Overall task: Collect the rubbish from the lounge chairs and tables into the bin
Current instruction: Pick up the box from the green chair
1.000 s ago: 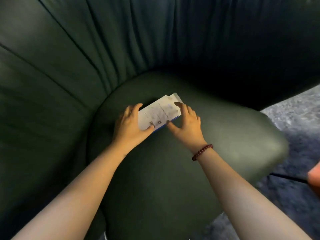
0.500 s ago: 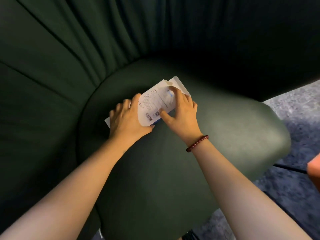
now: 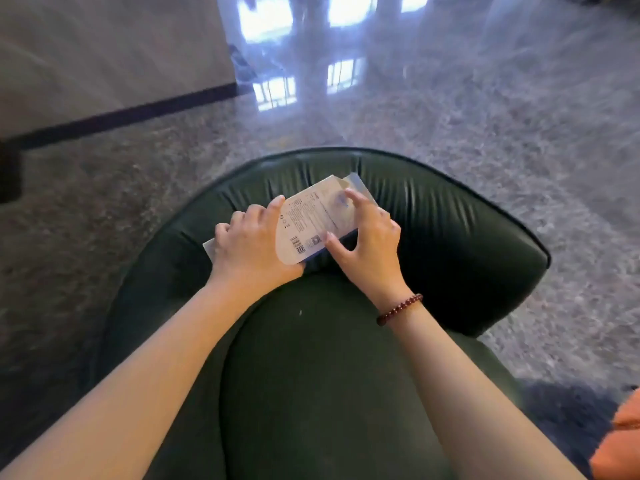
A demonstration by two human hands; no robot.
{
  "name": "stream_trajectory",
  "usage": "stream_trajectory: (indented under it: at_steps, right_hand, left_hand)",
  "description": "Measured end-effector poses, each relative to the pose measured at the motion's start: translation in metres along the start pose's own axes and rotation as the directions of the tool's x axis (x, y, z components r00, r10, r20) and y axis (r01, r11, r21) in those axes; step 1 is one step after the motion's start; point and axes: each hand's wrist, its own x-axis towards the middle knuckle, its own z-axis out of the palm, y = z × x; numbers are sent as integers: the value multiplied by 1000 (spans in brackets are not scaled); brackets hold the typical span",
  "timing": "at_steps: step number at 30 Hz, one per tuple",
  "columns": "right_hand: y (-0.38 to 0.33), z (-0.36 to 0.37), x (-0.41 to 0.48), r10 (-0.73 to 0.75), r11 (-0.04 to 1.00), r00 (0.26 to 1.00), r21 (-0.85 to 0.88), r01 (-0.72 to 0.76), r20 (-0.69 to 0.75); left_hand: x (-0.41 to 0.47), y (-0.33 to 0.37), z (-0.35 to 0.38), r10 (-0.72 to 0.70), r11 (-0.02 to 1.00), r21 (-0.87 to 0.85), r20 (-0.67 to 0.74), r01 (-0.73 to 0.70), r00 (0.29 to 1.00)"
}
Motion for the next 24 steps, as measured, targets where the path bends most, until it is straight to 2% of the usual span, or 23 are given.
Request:
stream_trajectory:
  at_steps: [5,9,13,18,24]
  right_hand:
    - [-102,-20,25,-106,994,991,21,108,-83]
    - [-179,-7,28,-190,982,974,-4,191,-121]
    - [-245,43,13,-211,977,971,-35,208,-112]
    - [-344,131,3,-195,980,980,32,197,-45]
    - [-437,208,20,-286,953,958,105,284,-3]
  left_hand:
    - [-8,-57,-102,-86,996,24,-108,89,990]
    - [-32,-137,-167,-203,978,22,-177,210,963]
    - [-67,-231,-202,-306,952,-25,-169,306,937]
    - [-114,-337,-248,-367,930,-63,-180,361,913]
    - [-128,-424,-296,-417,907,-29,-193,420,888]
